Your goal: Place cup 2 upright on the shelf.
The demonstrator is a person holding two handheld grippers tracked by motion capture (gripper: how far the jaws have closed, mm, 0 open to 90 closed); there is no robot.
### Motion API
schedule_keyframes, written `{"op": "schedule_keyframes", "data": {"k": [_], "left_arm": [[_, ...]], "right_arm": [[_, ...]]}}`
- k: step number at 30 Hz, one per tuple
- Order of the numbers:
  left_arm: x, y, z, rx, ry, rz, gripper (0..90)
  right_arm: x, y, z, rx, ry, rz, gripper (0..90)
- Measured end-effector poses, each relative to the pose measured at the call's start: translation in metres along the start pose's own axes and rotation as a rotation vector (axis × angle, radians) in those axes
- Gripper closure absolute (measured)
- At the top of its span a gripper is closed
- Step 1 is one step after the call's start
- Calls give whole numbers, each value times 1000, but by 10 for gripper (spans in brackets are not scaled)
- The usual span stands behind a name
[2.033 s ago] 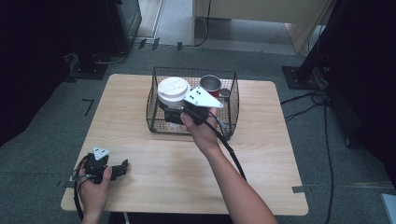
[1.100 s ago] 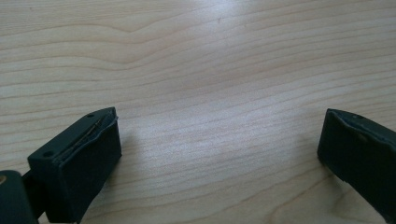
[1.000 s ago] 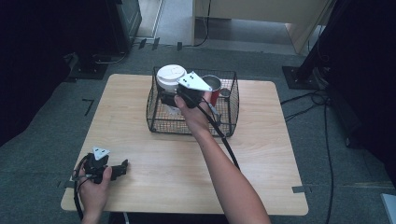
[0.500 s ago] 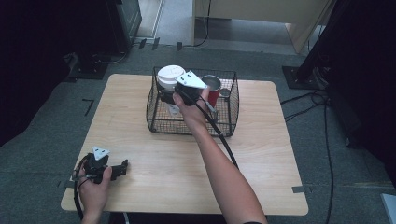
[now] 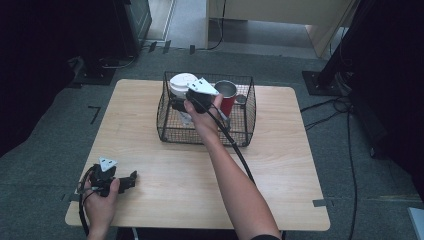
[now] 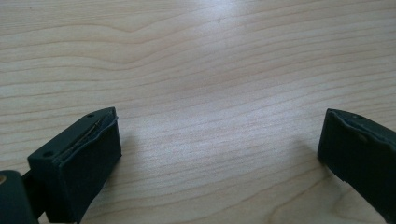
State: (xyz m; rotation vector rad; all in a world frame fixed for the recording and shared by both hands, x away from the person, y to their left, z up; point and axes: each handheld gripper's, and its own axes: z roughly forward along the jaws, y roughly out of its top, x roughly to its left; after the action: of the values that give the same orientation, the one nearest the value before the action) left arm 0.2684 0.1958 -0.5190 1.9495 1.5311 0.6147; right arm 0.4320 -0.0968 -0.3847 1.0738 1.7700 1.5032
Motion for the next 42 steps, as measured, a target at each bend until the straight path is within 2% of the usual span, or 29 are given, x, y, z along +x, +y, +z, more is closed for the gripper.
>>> {"op": "schedule_keyframes", "data": {"k": [24, 32, 42], "left_arm": [[0, 0, 0, 1, 1, 1, 0], [0, 0, 0, 2, 3, 3, 0], [0, 0, 0, 1, 1, 1, 0]], "right_arm": [[-1, -16, 13, 90, -11, 20, 156], [-11, -13, 18, 101, -5, 19, 156], [-25, -16, 33, 114, -5, 30, 157]]}}
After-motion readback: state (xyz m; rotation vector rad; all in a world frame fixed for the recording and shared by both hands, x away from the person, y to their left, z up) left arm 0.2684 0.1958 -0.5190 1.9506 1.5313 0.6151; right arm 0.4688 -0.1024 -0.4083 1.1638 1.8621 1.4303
